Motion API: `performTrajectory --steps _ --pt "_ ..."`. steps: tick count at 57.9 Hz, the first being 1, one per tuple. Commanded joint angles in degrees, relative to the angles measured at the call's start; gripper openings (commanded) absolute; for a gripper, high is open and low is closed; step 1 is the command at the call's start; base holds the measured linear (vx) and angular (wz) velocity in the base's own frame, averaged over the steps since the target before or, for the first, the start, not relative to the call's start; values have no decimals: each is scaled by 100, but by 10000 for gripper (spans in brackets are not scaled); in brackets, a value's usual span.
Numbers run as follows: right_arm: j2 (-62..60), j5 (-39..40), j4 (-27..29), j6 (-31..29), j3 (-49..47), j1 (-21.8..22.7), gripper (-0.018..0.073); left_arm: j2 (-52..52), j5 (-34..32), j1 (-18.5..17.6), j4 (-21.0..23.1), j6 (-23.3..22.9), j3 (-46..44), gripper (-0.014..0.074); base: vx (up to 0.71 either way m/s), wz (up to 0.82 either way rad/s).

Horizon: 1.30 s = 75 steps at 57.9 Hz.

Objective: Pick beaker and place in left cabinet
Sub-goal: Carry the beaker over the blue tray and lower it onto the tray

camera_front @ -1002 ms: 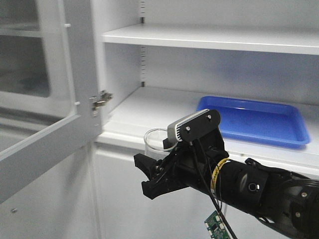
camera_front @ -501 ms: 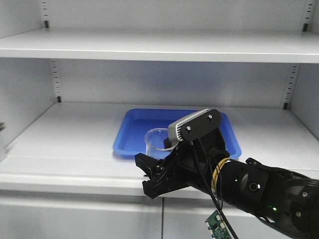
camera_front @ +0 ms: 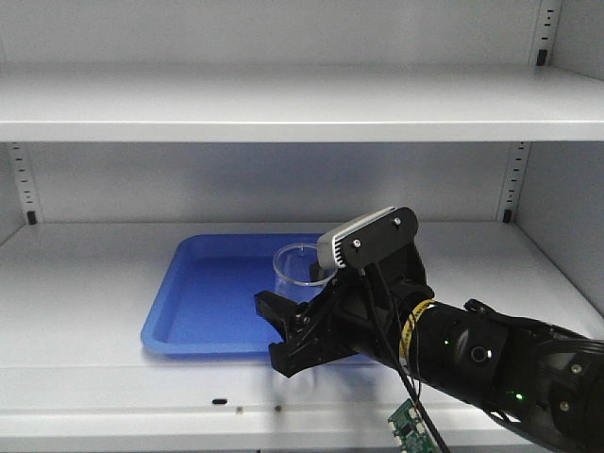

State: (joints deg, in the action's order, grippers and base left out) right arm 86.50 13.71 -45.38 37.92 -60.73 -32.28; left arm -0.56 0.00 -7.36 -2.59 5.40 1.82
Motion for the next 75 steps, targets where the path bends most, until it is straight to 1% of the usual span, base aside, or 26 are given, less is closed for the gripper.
performTrajectory --steps 1,28,59,67,75 --pt "-221 359 73 -6 -179 15 -6 -106 -428 -3 18 -15 90 1 17 -11" --pt "-221 359 73 -6 -179 15 -6 -106 -428 -3 18 -15 90 1 12 -8" --pt "-192 400 113 -6 -187 15 -6 -106 -428 -3 18 -15 90 1 1 -1" --pt "32 320 210 -12 -461 20 -6 -106 -428 -3 18 -15 90 1 0 0" --pt "537 -40 200 -12 -1121 20 -6 -106 -428 -3 18 -15 90 1 0 0"
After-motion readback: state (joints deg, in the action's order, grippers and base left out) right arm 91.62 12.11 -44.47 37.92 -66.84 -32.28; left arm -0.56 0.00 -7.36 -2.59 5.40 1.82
